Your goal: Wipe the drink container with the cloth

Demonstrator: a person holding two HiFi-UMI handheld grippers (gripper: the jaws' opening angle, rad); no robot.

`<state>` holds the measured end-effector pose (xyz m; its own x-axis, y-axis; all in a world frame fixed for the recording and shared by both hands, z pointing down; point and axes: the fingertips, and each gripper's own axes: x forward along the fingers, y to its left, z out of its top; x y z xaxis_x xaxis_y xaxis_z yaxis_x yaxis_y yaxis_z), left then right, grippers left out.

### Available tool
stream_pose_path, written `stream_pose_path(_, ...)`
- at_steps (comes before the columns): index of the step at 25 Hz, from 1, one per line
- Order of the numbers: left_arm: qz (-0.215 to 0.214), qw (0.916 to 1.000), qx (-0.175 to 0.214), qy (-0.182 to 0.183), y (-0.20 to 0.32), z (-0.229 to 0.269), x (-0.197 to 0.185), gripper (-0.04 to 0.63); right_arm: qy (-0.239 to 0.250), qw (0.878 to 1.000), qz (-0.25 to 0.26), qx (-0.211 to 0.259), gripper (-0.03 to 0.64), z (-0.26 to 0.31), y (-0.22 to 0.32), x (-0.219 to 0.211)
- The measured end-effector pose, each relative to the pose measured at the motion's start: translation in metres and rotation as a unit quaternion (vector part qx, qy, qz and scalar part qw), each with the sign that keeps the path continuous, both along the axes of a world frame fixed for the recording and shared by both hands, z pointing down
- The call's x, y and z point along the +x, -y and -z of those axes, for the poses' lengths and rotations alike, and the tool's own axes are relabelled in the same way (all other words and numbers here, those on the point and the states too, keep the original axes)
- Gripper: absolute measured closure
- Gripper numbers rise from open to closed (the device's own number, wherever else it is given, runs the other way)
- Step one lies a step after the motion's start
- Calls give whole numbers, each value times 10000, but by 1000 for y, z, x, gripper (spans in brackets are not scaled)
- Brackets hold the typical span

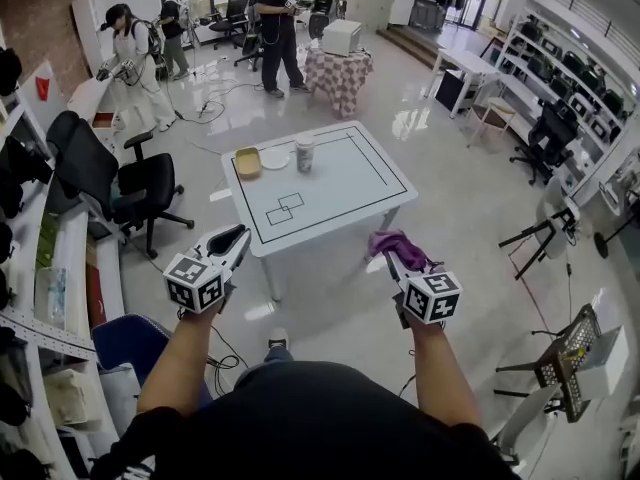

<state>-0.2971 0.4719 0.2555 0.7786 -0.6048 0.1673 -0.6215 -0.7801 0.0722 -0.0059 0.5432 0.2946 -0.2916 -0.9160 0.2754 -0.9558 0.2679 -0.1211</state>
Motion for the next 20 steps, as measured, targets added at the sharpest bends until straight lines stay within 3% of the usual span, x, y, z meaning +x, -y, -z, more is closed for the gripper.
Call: stream_pose_path(20,-729,9973,17,-103,266,2,16,527,-165,9982,-556,-126,538,5,222,-13)
